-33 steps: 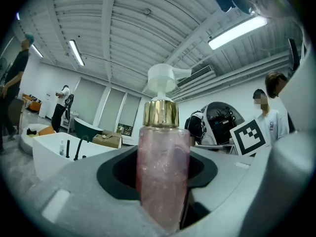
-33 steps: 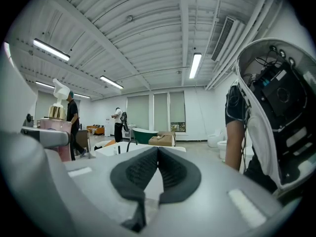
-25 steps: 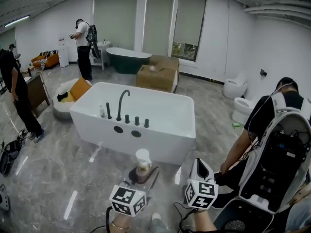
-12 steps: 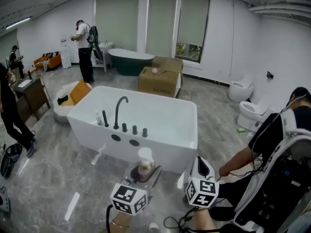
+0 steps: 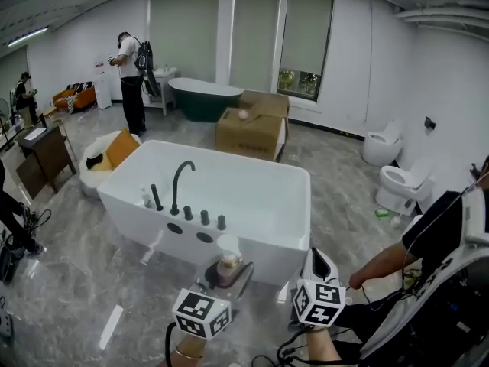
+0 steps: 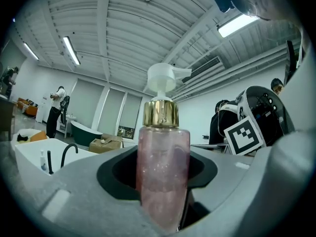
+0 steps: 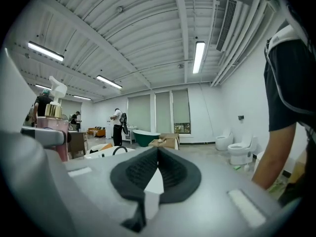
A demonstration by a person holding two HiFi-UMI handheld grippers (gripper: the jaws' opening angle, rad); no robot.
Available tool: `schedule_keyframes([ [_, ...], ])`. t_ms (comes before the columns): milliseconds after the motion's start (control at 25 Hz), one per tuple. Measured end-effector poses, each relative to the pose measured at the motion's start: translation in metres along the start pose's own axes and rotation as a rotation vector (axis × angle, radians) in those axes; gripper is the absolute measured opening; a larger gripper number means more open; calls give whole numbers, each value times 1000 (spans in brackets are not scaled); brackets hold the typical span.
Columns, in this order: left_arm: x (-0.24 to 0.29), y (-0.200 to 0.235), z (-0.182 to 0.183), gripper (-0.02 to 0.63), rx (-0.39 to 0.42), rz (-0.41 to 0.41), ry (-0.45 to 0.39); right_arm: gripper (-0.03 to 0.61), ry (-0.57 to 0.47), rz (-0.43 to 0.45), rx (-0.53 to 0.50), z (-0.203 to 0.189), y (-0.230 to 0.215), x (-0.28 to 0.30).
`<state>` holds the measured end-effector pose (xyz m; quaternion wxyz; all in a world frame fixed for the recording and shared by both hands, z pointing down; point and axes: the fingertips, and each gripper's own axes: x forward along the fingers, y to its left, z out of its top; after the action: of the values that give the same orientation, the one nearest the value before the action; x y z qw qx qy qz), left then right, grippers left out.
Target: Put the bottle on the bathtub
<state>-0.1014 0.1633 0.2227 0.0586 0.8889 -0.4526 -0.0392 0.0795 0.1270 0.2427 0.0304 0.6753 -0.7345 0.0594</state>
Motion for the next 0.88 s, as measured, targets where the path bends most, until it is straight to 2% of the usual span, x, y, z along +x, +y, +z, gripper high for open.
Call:
schedule_keyframes([
  [480, 64, 35, -7, 224, -13, -15, 34, 3, 38, -12, 6, -7, -17, 68],
  [880, 155, 108, 7, 224, 16, -84, 19, 3, 34, -78, 18, 7, -24, 167],
])
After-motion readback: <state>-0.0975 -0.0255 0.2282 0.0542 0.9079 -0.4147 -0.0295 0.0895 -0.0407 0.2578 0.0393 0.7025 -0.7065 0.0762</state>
